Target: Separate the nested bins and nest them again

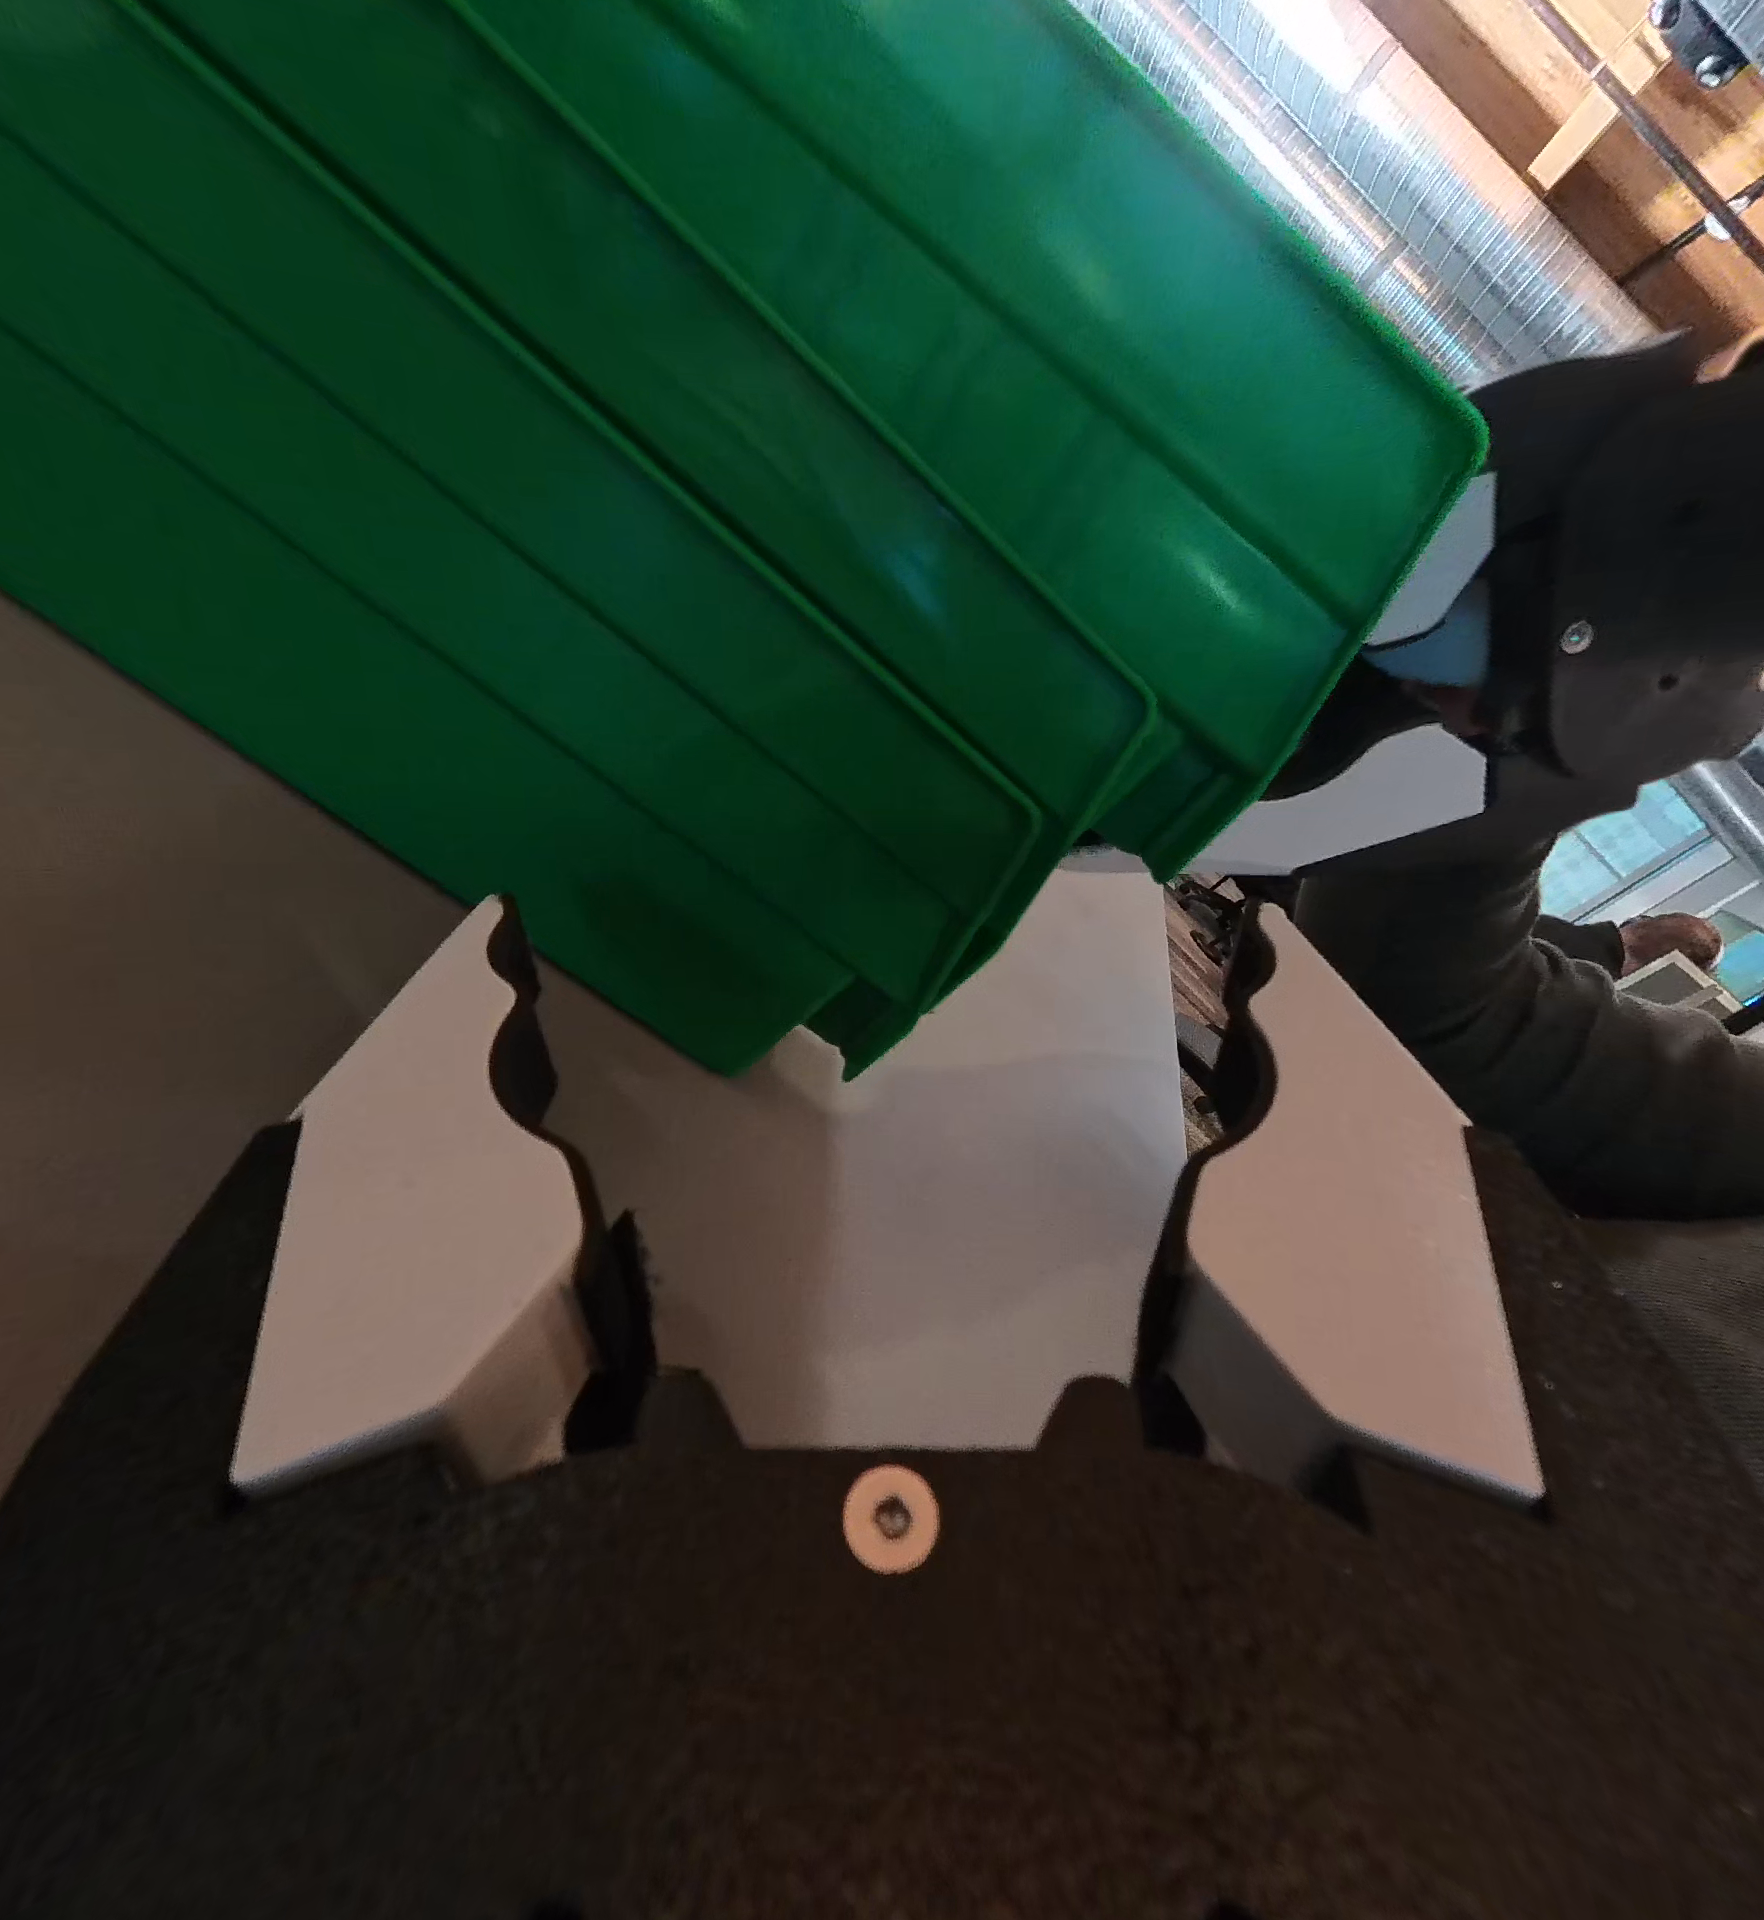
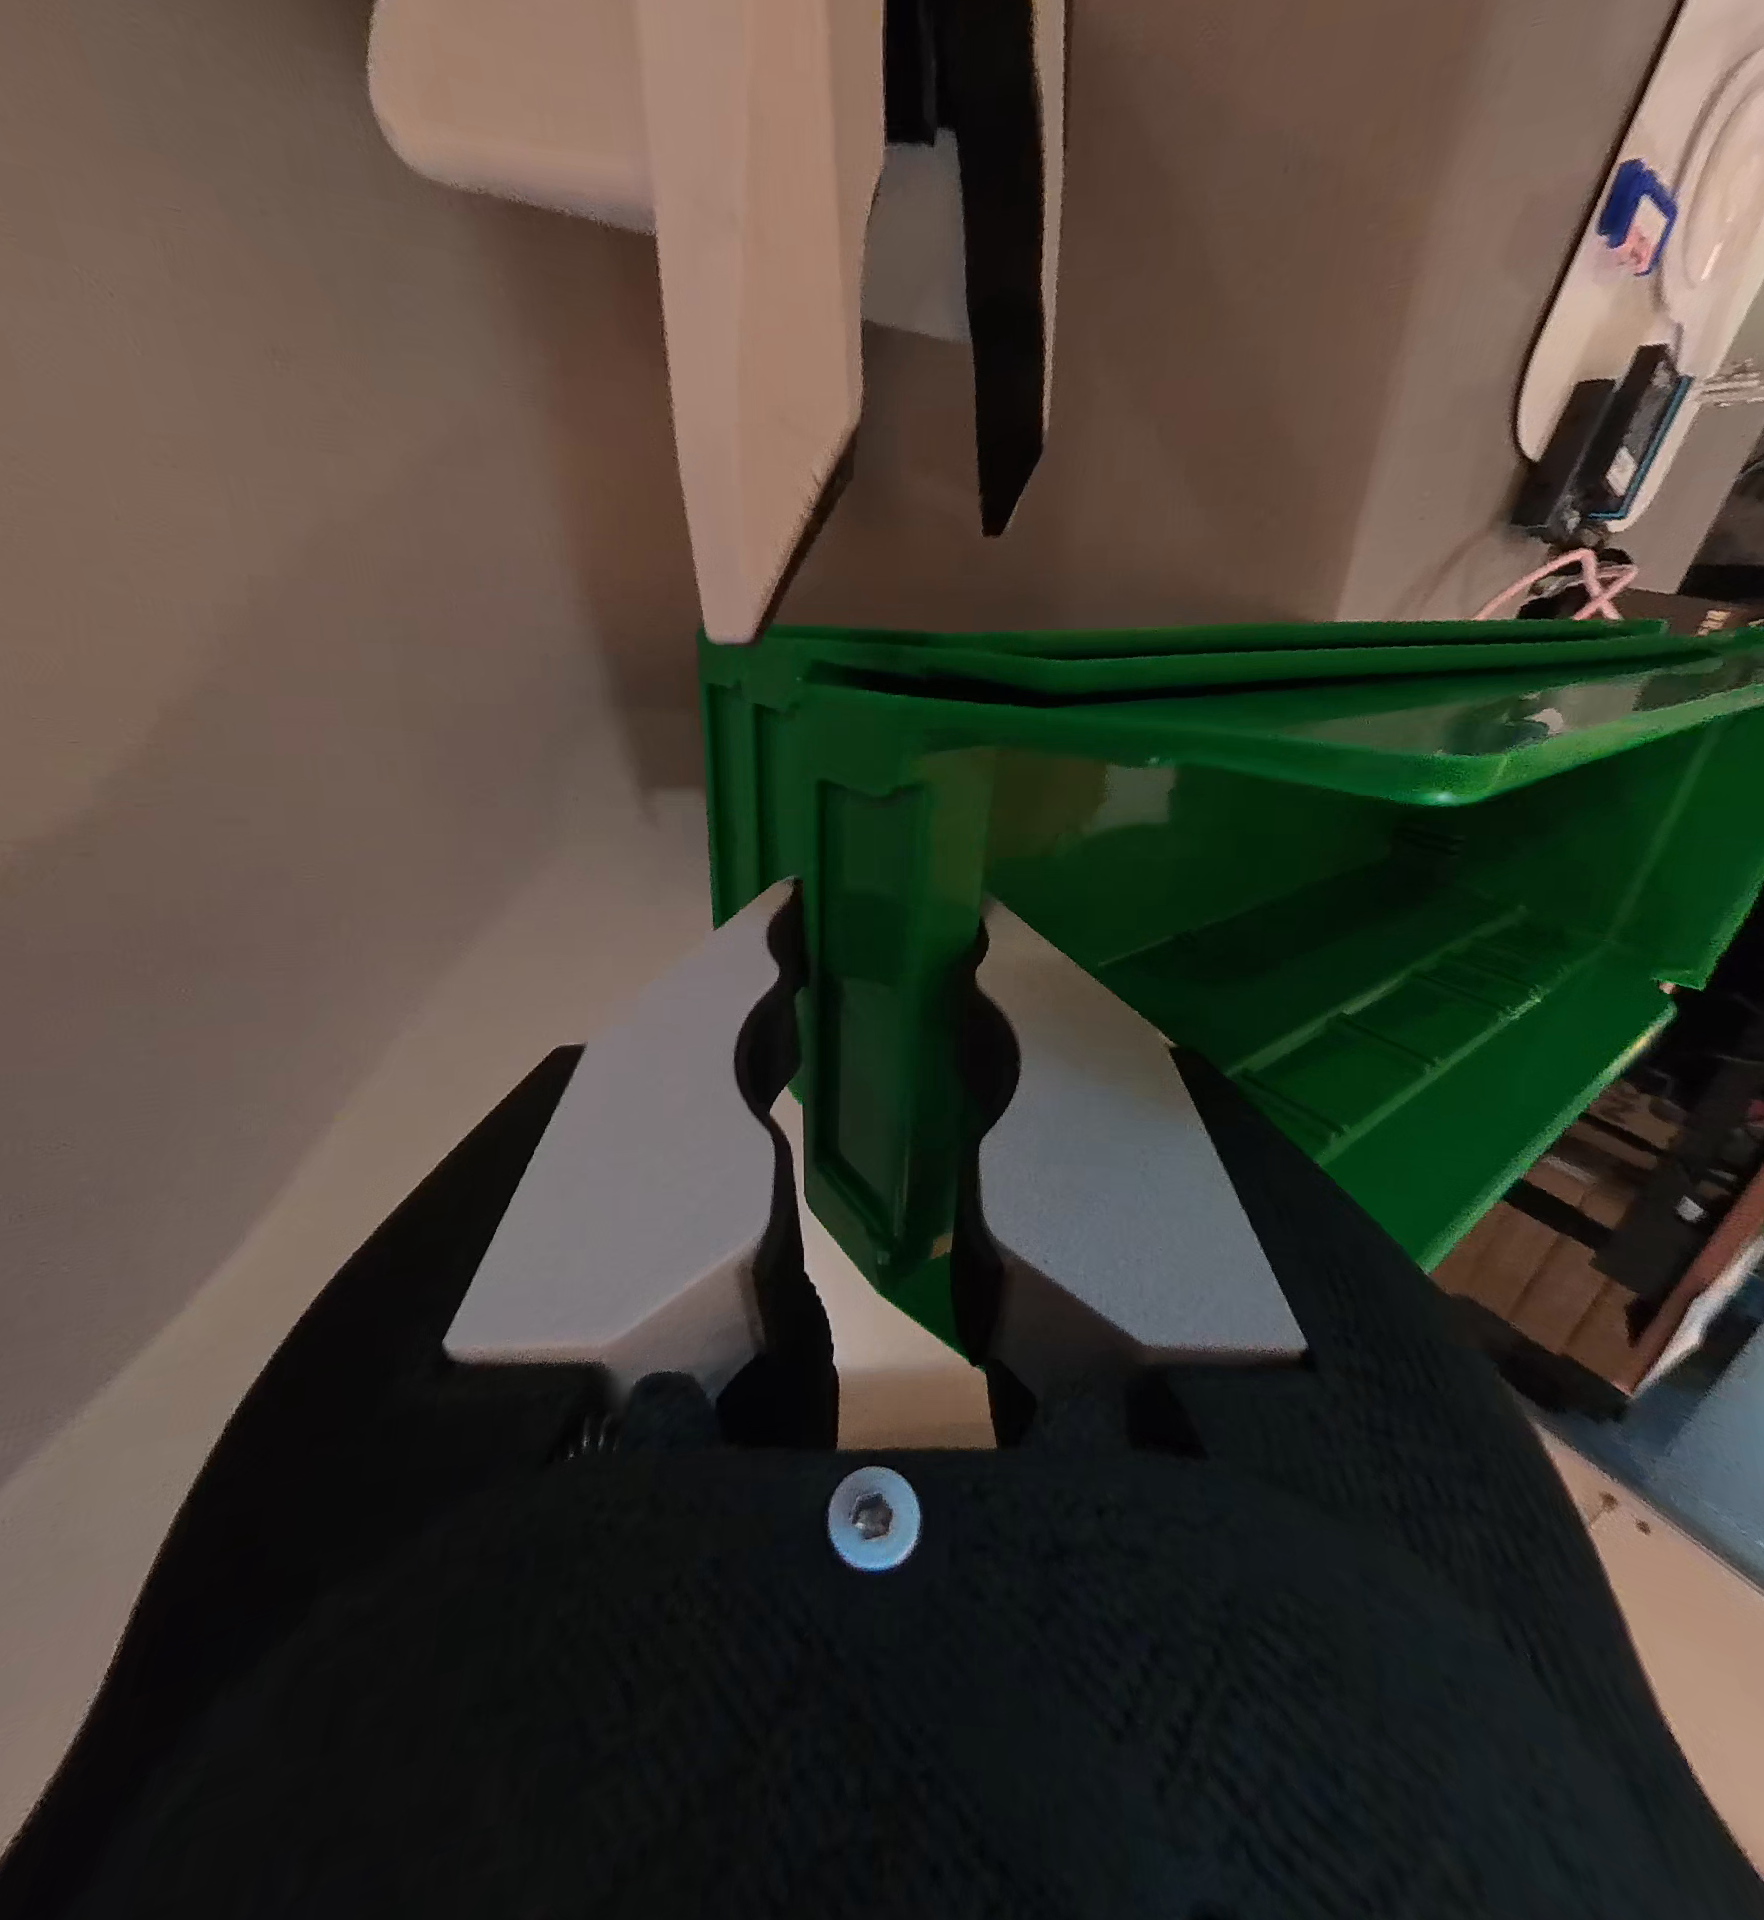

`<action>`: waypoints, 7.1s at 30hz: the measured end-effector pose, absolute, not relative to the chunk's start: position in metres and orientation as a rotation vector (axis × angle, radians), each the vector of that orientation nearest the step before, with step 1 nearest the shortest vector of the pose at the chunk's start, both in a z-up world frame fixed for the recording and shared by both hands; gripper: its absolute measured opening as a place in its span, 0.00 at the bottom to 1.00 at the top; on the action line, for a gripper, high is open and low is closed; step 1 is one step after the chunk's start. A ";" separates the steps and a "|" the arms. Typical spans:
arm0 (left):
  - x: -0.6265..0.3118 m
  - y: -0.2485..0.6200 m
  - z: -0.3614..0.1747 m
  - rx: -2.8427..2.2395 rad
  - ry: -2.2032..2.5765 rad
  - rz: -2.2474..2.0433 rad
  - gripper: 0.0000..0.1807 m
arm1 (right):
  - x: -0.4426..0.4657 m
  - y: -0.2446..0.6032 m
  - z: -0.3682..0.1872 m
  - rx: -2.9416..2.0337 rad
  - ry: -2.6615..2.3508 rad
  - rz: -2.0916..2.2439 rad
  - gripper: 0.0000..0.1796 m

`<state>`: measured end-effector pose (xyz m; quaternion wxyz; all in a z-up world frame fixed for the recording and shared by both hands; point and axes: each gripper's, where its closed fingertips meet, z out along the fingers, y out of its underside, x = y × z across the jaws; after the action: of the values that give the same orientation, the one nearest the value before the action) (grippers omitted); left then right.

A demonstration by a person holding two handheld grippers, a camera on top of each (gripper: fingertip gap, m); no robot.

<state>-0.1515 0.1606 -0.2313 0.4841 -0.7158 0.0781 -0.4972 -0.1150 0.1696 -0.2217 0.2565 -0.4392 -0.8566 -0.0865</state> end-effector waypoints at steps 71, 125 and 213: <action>-0.118 0.143 -0.257 -1.942 0.395 -1.234 0.52 | -0.119 0.176 -0.209 -1.137 -2.283 -0.137 0.16; -0.121 0.148 -0.257 -1.945 0.340 -1.242 0.51 | -0.131 0.181 -0.205 -1.214 -2.038 -0.269 0.16; -0.050 0.181 -0.240 -1.800 0.469 -0.899 0.54 | -0.104 0.236 -0.154 -1.643 -1.510 0.335 0.02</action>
<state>-0.0498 0.1814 -0.2395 0.5123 -0.7483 0.1950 -0.3735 -0.1040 0.2364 -0.1543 0.4284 -0.6579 -0.6047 0.1343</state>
